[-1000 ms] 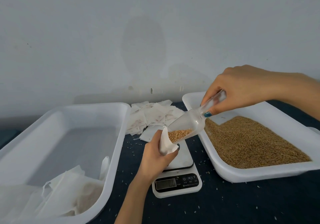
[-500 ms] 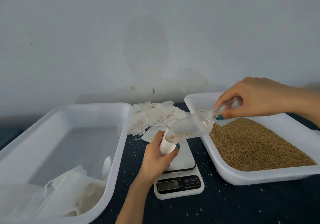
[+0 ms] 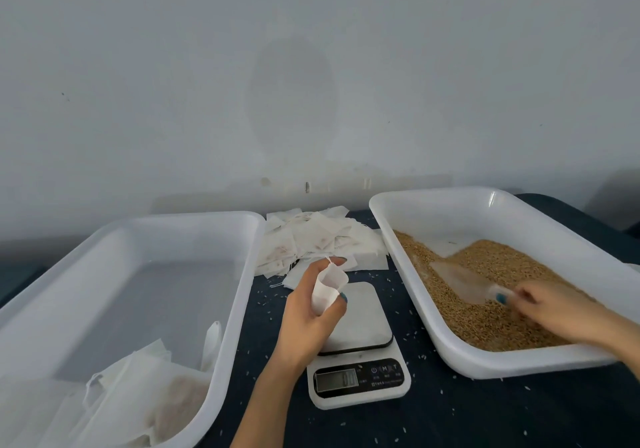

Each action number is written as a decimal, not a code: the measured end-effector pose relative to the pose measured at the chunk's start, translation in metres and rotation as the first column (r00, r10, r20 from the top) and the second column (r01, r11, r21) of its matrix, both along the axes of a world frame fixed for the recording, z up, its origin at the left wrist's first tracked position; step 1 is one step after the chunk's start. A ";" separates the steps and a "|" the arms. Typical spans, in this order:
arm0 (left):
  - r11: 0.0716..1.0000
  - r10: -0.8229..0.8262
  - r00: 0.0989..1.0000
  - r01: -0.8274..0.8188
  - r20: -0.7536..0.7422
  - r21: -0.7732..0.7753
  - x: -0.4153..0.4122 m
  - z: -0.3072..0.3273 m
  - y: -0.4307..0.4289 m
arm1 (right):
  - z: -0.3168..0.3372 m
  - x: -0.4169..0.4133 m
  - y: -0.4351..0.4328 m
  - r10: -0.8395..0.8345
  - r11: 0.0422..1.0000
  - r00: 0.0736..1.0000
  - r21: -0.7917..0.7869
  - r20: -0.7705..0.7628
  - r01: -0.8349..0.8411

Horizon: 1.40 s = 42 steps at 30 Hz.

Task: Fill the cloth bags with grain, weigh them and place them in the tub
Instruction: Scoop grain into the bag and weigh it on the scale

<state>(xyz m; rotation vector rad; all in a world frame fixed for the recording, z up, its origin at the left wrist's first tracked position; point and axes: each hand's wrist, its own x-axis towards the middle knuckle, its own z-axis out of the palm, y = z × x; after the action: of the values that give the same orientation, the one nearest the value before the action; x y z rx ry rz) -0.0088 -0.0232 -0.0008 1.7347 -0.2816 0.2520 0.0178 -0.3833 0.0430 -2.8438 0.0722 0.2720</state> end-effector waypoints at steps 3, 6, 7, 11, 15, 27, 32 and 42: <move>1.000 0.014 1.000 -0.014 0.005 0.005 0.003 -0.002 0.002 | 0.009 -0.004 0.020 0.038 0.983 0.996 -0.177 -0.076 -0.051; 1.000 0.009 1.000 -0.009 0.010 0.002 0.003 -0.002 0.002 | 0.023 -0.008 0.046 0.118 0.935 0.992 -0.332 -0.042 -0.125; 1.000 -0.001 1.000 0.001 0.002 -0.008 0.003 -0.001 0.002 | 0.027 -0.010 0.058 0.161 0.931 0.986 -0.339 0.054 -0.134; 0.991 -0.098 0.995 0.095 -0.023 -0.089 0.004 0.008 -0.002 | 0.038 -0.021 0.122 0.326 0.914 0.854 0.095 0.406 -0.394; 0.991 -0.123 0.991 0.121 -0.043 -0.059 0.002 0.013 -0.001 | 0.028 -0.018 0.177 0.345 0.796 0.855 0.362 0.387 -0.485; 0.985 -0.158 0.980 0.148 -0.125 -0.083 0.025 0.029 0.012 | 0.014 0.003 0.214 0.256 0.577 0.886 0.673 0.388 -0.462; 0.960 -0.200 0.980 0.192 -0.019 -0.205 0.011 0.023 0.014 | 0.007 0.003 0.220 0.130 0.521 0.911 0.755 0.391 -0.398; 0.986 0.077 0.991 -0.092 0.112 0.136 0.024 -0.008 0.020 | -0.014 0.019 0.232 -0.184 0.437 0.864 0.826 0.469 -0.355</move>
<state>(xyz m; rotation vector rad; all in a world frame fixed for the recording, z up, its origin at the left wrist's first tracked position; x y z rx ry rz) 0.0153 -0.0028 -0.0092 1.8782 -0.3094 0.3955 0.0367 -0.1510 0.0291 -1.7070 -0.2695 -0.3538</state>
